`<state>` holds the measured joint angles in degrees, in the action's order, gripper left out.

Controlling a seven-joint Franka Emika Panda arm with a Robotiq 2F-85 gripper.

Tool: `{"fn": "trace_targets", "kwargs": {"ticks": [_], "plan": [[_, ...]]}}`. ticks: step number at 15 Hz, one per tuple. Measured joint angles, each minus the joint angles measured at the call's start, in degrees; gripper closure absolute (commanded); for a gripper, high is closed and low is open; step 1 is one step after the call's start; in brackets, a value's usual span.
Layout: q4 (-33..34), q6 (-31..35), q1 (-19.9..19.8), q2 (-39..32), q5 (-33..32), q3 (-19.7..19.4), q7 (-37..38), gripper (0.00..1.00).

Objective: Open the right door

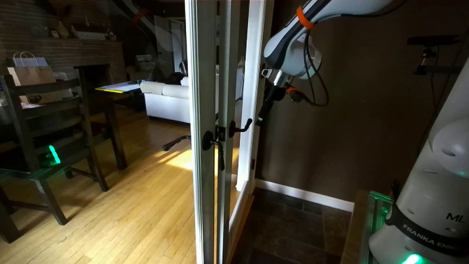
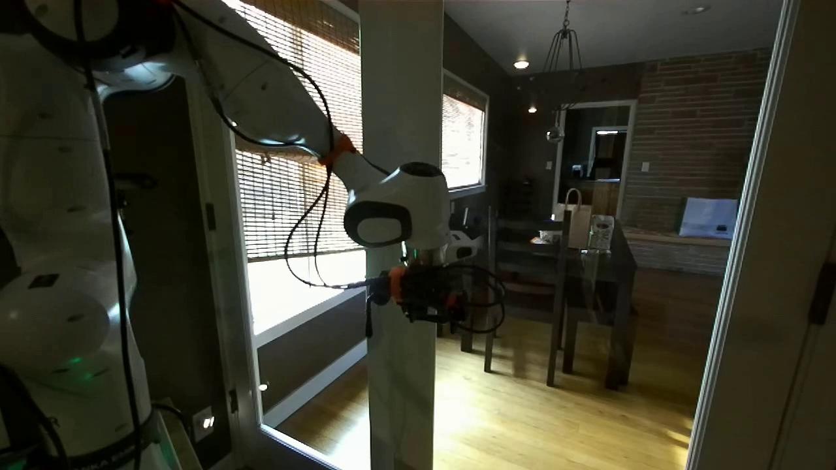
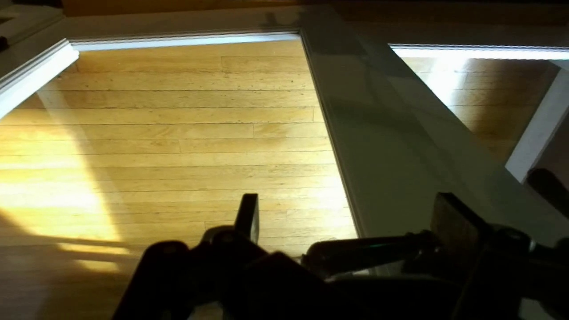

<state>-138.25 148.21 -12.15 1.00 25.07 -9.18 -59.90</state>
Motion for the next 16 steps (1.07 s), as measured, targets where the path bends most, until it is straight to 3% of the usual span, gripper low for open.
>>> {"fn": "trace_targets", "kwargs": {"ticks": [5,12,13,14,16], "plan": [[-4.2,0.9,1.8,5.5,0.7,-0.3,-1.8,0.0],[-6.0,6.7,5.7,8.4,8.9,-1.0,-8.7,0.0],[-6.0,6.9,5.9,8.3,9.9,-1.0,-9.6,0.25],[-6.0,7.1,6.1,8.1,10.9,-1.0,-10.4,0.26],[-6.0,7.4,6.3,7.7,12.2,-1.0,-11.6,0.41]]}}
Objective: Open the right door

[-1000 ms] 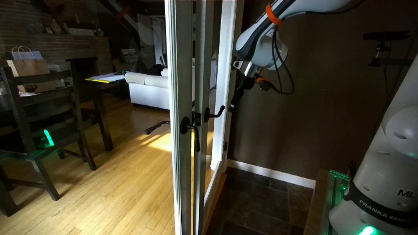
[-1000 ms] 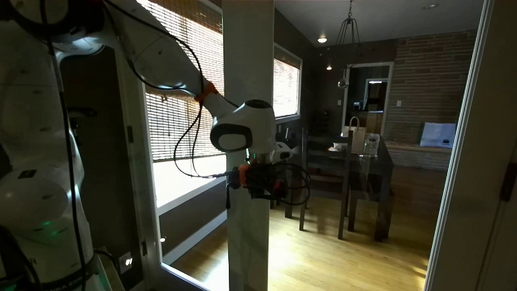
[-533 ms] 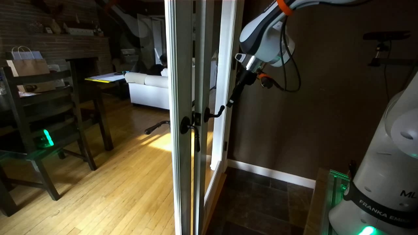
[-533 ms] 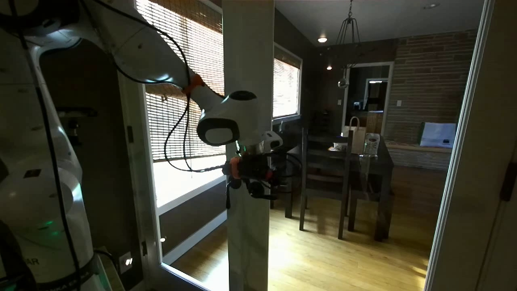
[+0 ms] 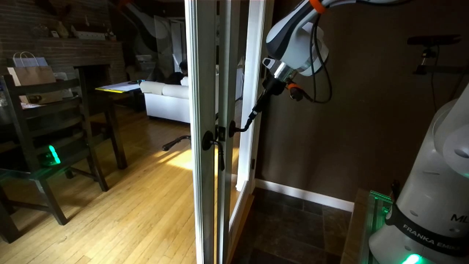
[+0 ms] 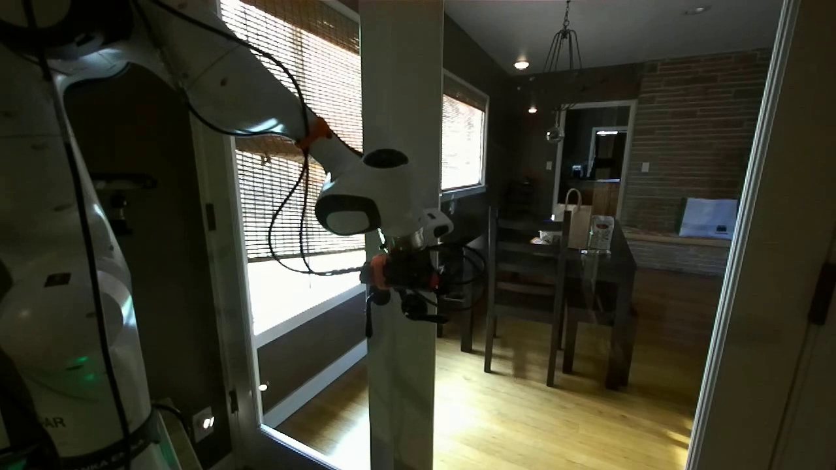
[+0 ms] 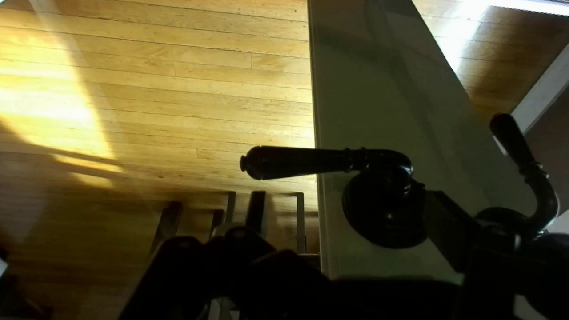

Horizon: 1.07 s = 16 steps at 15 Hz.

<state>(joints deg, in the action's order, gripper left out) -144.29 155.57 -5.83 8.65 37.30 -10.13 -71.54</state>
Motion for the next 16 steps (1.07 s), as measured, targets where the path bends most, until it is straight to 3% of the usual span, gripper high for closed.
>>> {"fn": "trace_targets", "kwargs": {"ticks": [8,16], "plan": [[0.7,0.8,0.6,-2.3,7.0,0.0,-7.0,0.97],[2.8,1.9,2.5,-5.1,13.8,0.4,-13.6,1.0]]}}
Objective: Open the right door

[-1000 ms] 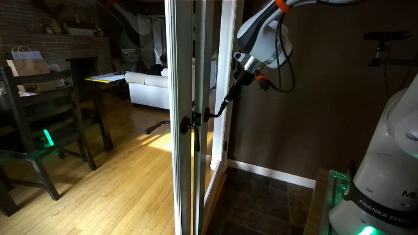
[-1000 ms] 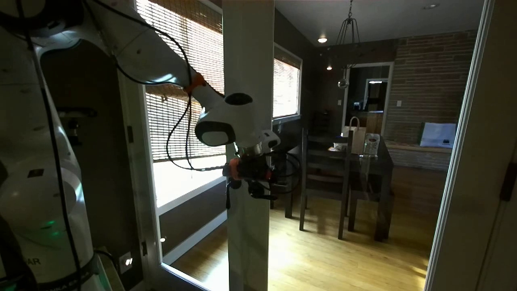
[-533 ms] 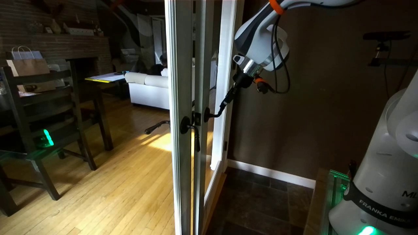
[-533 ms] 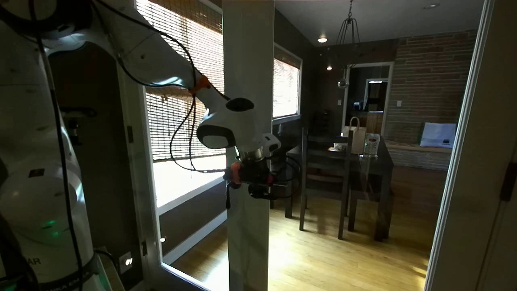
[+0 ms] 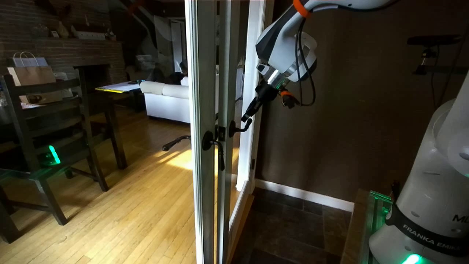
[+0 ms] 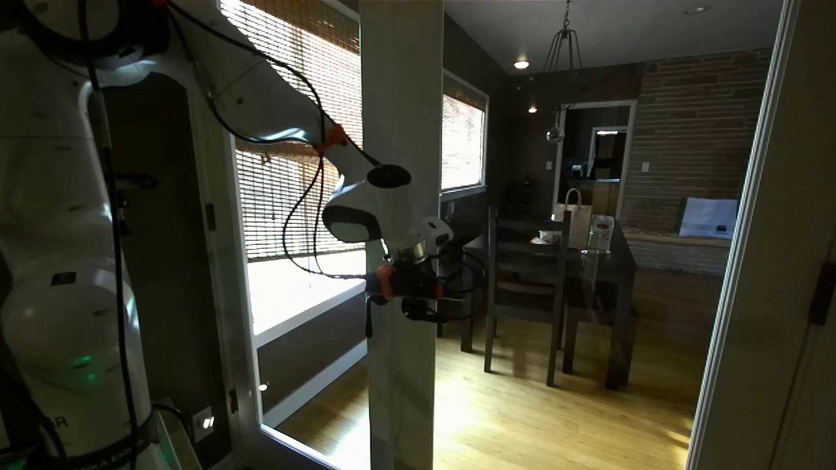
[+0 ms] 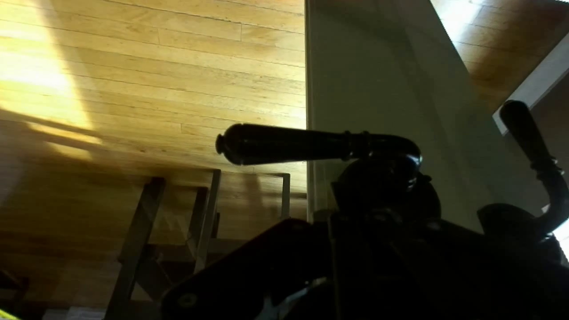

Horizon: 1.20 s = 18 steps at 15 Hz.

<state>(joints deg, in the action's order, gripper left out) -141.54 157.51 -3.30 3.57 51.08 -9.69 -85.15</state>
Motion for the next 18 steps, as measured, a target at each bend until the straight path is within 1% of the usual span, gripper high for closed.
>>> {"fn": "trace_targets", "kwargs": {"ticks": [7,9,11,14,18], "plan": [[3.7,2.4,0.5,-6.3,0.5,0.6,-0.8,1.0],[4.1,2.9,0.5,-7.6,-0.4,0.5,0.0,1.0],[4.0,3.7,0.6,-8.3,-3.4,0.5,3.4,1.0],[3.5,5.2,0.6,-8.3,-11.5,-0.1,12.2,1.0],[2.1,5.5,0.6,-7.4,-22.1,-1.7,23.3,1.0]]}}
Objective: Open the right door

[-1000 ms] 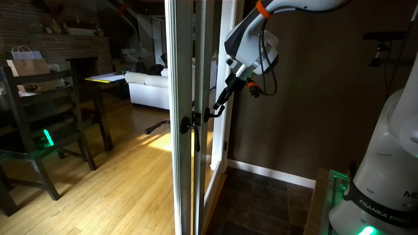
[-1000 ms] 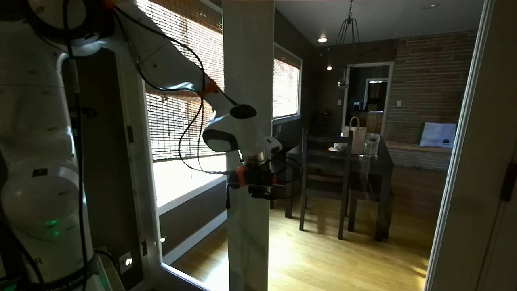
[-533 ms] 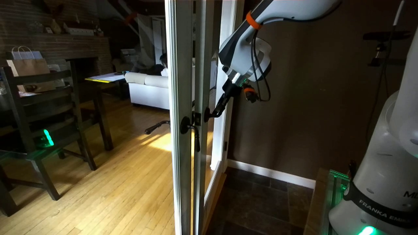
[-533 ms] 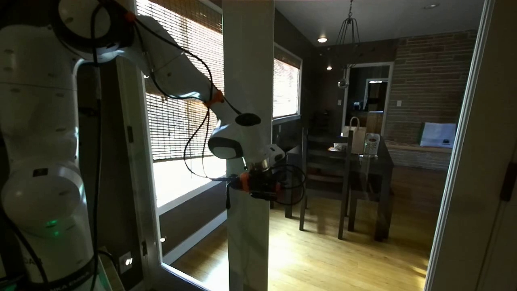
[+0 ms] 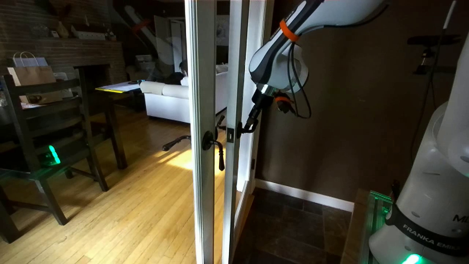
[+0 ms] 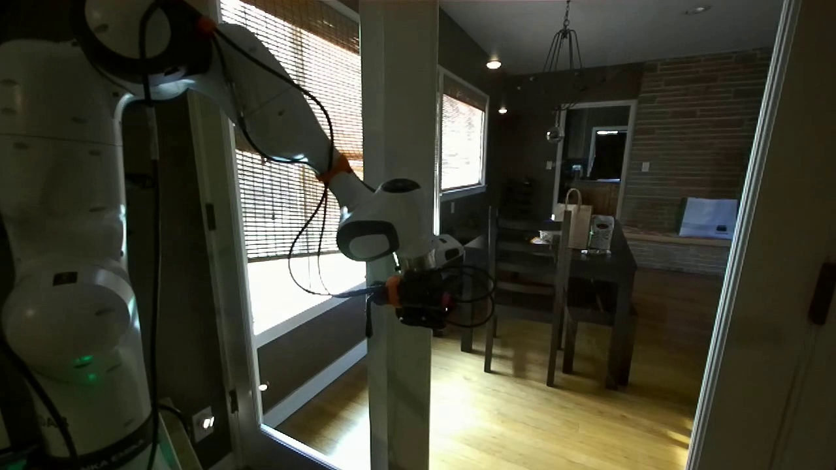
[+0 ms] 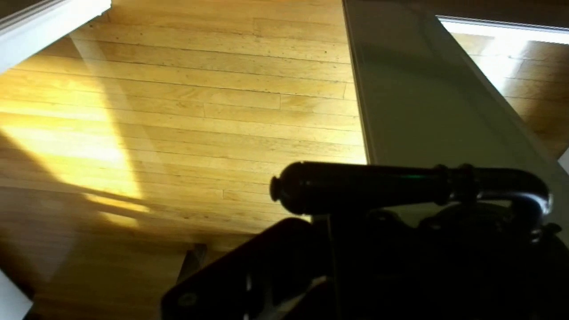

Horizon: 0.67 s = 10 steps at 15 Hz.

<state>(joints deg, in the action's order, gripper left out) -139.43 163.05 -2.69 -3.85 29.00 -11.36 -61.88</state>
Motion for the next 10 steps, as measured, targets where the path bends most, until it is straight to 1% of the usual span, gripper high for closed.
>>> {"fn": "trace_targets", "kwargs": {"ticks": [3,5,7,10], "plan": [[-1.6,-0.1,0.0,1.3,-7.8,-1.6,7.7,1.0],[-2.8,-0.3,-0.2,2.4,-11.7,-2.6,11.6,1.0],[-3.9,-0.4,-0.4,3.9,-13.2,-3.4,13.3,1.0],[-6.0,-0.5,-1.1,8.0,-13.7,-4.2,14.0,1.0]]}}
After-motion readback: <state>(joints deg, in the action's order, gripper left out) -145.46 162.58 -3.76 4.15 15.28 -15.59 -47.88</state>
